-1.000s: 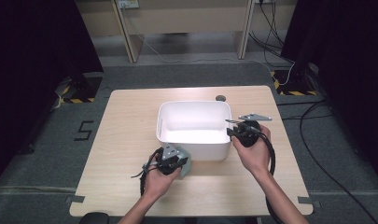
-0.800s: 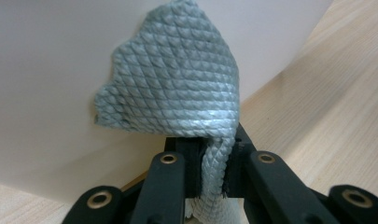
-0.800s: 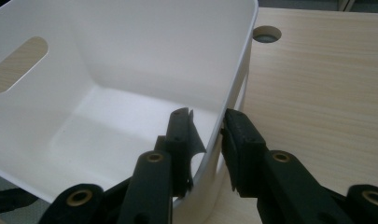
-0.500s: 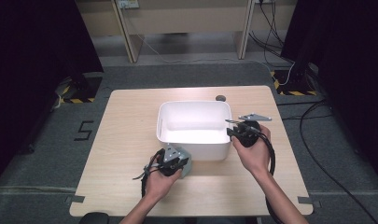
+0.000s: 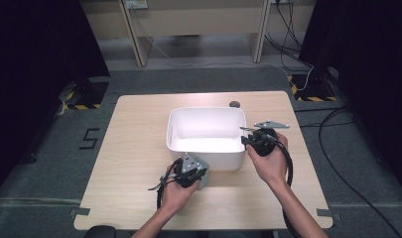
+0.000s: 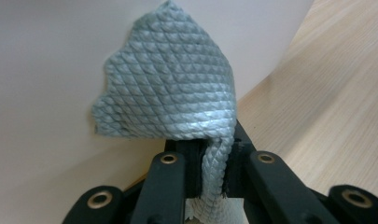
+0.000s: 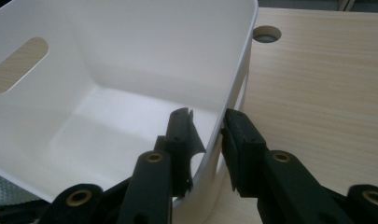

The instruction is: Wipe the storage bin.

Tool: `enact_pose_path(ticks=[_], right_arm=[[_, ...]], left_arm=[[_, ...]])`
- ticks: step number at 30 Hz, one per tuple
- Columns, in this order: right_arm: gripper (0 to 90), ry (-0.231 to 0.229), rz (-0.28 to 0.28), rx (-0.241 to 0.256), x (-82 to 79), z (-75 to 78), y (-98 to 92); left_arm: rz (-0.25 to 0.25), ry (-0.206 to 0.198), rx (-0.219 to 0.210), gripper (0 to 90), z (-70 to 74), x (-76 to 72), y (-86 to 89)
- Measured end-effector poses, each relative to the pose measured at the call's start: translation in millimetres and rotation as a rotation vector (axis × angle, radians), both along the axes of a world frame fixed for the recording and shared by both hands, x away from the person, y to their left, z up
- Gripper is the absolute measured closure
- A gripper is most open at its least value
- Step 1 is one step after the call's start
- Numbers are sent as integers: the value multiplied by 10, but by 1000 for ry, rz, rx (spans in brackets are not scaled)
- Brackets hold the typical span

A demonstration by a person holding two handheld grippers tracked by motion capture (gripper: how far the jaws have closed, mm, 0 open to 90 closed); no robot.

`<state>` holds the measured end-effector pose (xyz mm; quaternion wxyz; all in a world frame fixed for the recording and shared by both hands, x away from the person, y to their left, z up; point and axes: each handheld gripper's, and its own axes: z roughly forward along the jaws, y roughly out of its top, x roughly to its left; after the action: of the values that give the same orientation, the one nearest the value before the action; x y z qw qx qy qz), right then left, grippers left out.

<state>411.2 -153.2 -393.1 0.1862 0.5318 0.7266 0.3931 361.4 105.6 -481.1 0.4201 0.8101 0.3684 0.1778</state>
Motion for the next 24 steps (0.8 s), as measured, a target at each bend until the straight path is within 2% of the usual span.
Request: enact_pose_path(ticks=[4,15,24], right_arm=[[727,-1,0,0,-1,-1,-1],[727,-1,1,1,0,-1,-2],[727,0,0,2,0,-1,-2]], left_arm=[[2,0,-2,809,9,-4,1],[0,-27,-45,810,124,-29,-16],[-8,-53,-55,810,205,-40,-12]])
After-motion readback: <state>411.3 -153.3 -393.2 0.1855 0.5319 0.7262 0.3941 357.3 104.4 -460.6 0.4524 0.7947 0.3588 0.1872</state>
